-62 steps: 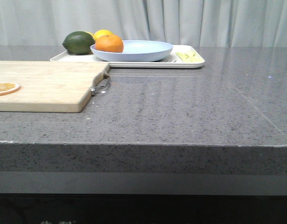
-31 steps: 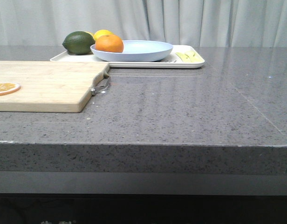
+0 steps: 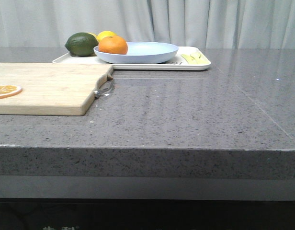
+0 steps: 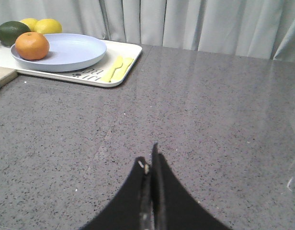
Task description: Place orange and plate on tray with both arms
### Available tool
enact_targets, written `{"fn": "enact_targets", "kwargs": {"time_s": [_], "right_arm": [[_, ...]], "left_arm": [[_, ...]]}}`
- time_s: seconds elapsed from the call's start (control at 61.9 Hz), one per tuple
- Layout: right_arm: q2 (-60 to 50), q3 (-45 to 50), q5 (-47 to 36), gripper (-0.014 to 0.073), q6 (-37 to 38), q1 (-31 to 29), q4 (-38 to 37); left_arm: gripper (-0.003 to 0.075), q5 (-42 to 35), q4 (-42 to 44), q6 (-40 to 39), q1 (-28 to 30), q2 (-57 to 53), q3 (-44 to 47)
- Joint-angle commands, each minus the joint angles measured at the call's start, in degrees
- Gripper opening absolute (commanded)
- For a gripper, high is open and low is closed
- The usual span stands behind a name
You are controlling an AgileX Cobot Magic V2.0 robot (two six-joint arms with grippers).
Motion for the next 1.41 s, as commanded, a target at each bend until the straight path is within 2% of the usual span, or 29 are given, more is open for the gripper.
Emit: {"fn": "enact_targets", "kwargs": {"time_s": [0.0, 0.307, 1.293, 1.39], "right_arm": [[0.54, -1.44, -5.03, -0.012, -0.08, -0.22, -0.05], [0.54, -1.44, -5.03, -0.012, -0.08, -0.22, -0.05], [0.54, -1.44, -5.03, -0.012, -0.08, -0.22, -0.05], [0.38, -0.3, -7.3, -0.012, -0.22, -0.22, -0.96]], "left_arm": [[-0.0017, -9.31, -0.82, 0.42, 0.88, -1.26, 1.62], [-0.0017, -20.26, -0.82, 0.42, 1.05, -1.26, 13.07], [-0.0017, -18.98, -0.82, 0.42, 1.05, -1.14, 12.93], [-0.0017, -18.98, -0.82, 0.42, 1.05, -1.14, 12.93]]}}
